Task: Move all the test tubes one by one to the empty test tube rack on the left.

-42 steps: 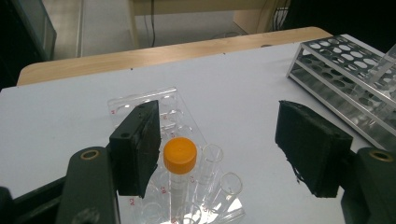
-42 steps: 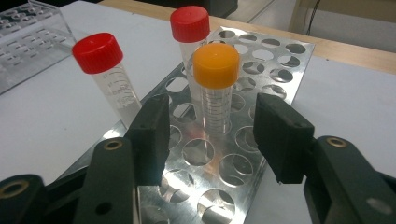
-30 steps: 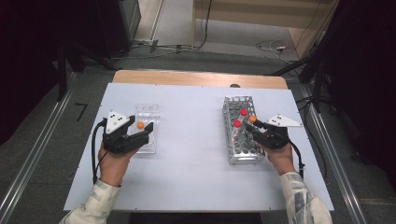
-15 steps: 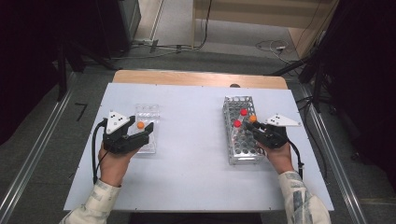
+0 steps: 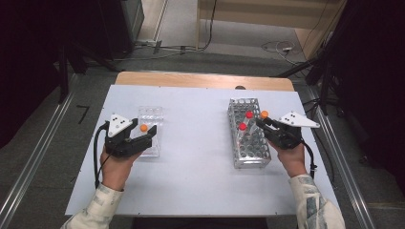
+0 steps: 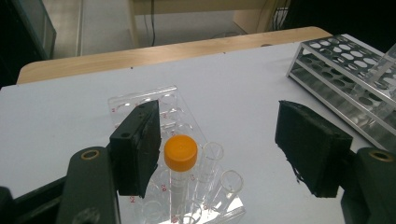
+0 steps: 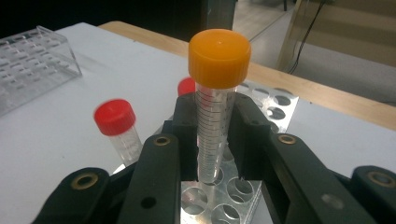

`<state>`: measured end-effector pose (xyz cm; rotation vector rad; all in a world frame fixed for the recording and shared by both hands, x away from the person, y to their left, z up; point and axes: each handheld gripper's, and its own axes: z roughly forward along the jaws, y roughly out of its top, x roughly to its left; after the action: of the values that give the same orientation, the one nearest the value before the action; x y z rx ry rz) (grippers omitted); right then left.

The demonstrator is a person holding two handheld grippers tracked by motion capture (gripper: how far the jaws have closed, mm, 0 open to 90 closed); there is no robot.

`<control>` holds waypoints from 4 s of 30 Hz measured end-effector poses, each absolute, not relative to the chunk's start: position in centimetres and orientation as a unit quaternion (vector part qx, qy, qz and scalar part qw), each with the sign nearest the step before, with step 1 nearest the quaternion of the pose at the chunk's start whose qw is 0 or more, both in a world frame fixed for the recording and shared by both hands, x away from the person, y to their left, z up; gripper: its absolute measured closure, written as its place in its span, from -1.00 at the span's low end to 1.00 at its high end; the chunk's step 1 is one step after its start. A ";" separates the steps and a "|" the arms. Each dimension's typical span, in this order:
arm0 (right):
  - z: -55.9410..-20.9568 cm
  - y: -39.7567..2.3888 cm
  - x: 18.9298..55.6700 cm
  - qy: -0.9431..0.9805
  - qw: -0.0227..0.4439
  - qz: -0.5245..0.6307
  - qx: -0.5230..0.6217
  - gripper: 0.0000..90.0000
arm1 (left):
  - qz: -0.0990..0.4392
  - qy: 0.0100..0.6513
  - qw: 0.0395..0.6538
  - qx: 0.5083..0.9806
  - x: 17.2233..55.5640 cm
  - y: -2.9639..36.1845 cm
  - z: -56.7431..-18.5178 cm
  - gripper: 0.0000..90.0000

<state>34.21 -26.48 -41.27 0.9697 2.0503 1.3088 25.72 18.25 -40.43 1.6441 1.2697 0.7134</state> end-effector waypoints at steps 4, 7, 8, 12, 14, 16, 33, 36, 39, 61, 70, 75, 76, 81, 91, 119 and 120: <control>-39.9 -26.5 33.2 0.753 0.262 0.489 0.354 0.59 | 0.290 0.514 0.457 0.665 25.7 18.3 -40.4 -0.30; -39.4 -26.4 32.3 0.757 0.259 0.487 0.350 0.58 | 0.290 0.514 0.458 0.665 25.6 18.3 -40.3 -0.30; -39.3 -26.3 32.0 0.759 0.257 0.487 0.348 0.59 | 0.291 0.514 0.458 0.665 25.6 18.3 -40.3 -0.30; -39.2 -26.2 30.6 0.764 0.250 0.489 0.338 0.59 | 0.291 0.514 0.457 0.666 25.6 18.3 -40.3 -0.30; -39.3 -26.1 30.0 0.767 0.245 0.490 0.334 0.59 | 0.290 0.514 0.457 0.666 25.6 18.2 -40.3 -0.30; -39.4 -25.9 29.5 0.770 0.239 0.489 0.332 0.58 | 0.290 0.513 0.458 0.665 25.6 18.2 -40.3 -0.31; -40.1 -22.5 27.2 0.795 0.185 0.505 0.281 0.58 | 0.278 0.514 0.471 0.660 25.5 18.1 -40.2 -0.48; -40.3 -21.3 26.9 0.801 0.176 0.506 0.269 0.58 | 0.278 0.514 0.472 0.660 25.5 18.1 -40.2 -0.48; -40.6 -20.0 26.8 0.808 0.166 0.503 0.257 0.59 | 0.278 0.514 0.473 0.660 25.5 18.0 -40.2 -0.49; -43.0 -11.2 27.3 0.836 0.125 0.486 0.220 0.58 | 0.241 0.460 0.507 0.688 23.8 14.7 -39.5 -0.51; -43.5 -7.9 27.6 0.843 0.125 0.478 0.210 0.58 | 0.214 0.411 0.516 0.720 22.9 12.5 -39.7 -0.32; -43.3 -6.6 27.2 0.846 0.122 0.481 0.195 0.58 | 0.206 0.395 0.514 0.733 22.9 12.2 -40.0 0.00; -43.3 -6.4 27.1 0.845 0.123 0.482 0.194 0.58 | 0.206 0.394 0.513 0.734 22.9 12.2 -40.1 0.05; -43.1 -6.2 27.0 0.844 0.121 0.485 0.193 0.58 | 0.203 0.389 0.511 0.739 22.9 12.2 -40.3 0.33; -43.0 -6.3 27.0 0.843 0.117 0.488 0.193 0.52 | 0.204 0.388 0.509 0.741 23.0 12.3 -40.3 0.54; -43.1 -10.0 26.4 0.836 0.115 0.489 0.219 -0.32 | 0.227 0.454 0.533 0.677 23.1 19.7 -36.9 0.54; -43.1 -10.0 26.4 0.836 0.115 0.490 0.220 -0.32 | 0.230 0.457 0.532 0.674 23.1 20.0 -36.9 0.54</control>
<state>26.37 -10.04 -43.08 0.6434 2.4500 1.4346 23.12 19.96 -36.85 1.6084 1.0906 0.5488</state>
